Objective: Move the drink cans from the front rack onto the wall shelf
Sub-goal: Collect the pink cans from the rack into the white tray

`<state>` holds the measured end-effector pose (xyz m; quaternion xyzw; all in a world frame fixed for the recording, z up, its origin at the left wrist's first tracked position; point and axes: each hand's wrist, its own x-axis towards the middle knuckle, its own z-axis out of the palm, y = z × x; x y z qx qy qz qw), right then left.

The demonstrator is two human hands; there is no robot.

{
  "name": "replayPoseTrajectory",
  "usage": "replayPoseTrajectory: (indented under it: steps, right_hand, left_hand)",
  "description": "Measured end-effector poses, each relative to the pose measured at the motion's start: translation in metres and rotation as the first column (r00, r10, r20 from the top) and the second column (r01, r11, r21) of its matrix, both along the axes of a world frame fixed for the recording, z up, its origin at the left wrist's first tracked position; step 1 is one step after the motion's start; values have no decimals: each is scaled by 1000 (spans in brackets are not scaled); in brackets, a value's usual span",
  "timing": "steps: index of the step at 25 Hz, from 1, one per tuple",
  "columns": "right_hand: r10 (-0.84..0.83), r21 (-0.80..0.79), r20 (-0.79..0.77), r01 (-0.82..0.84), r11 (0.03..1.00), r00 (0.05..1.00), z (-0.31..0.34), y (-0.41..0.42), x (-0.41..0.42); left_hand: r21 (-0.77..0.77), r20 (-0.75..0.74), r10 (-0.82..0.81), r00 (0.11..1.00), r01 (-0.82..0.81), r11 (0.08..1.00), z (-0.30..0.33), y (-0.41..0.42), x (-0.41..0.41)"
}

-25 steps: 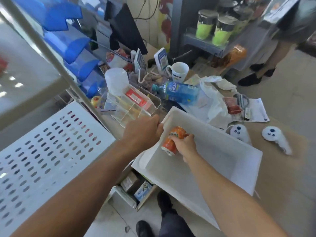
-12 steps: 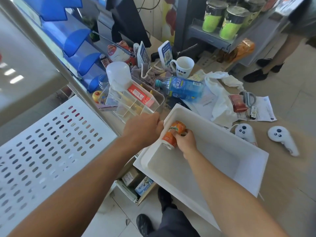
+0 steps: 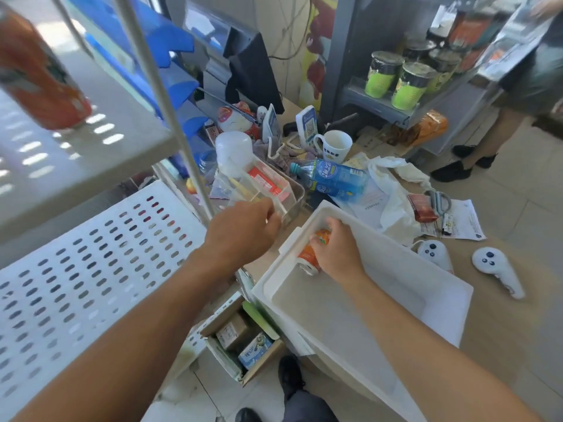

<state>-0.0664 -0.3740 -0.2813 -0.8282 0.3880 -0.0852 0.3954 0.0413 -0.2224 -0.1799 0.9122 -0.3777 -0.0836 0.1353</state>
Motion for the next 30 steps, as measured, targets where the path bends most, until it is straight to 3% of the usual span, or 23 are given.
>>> replayPoseTrajectory:
  steps: [5,8,12,18,24,28,30]
  right_hand:
    - [320,-316,261,-233,920,911,102,50,21]
    - [510,-508,340,-302,806,790,151,83,33]
    - [652,-622,417,-324,712,633,207,122,55]
    - [721,-599,470,-417,684,508,251,170,114]
    - [725,-520,317,-527,672,611,255,180,188]
    - [677,-418,340,-539,731,653,246,179,221]
    - [694,-407,360,-565,718,623,243,181,232]
  left_hand:
    - [-159,121,139,983,-119,980,66,64,-4]
    - [-256,176,240,955,-191,948,104,104,-8]
    - [-361,232,363,902,-267,894,141,149,-11]
    - [-407,287,480,829,-348,844,161,179,-8]
    - [-385,249,562,789,-452,805,156,175,4]
    - [-369,262,588,765,-483,794,148,169,10]
    - [-383,253,606,754,-497,779,149,169,14]
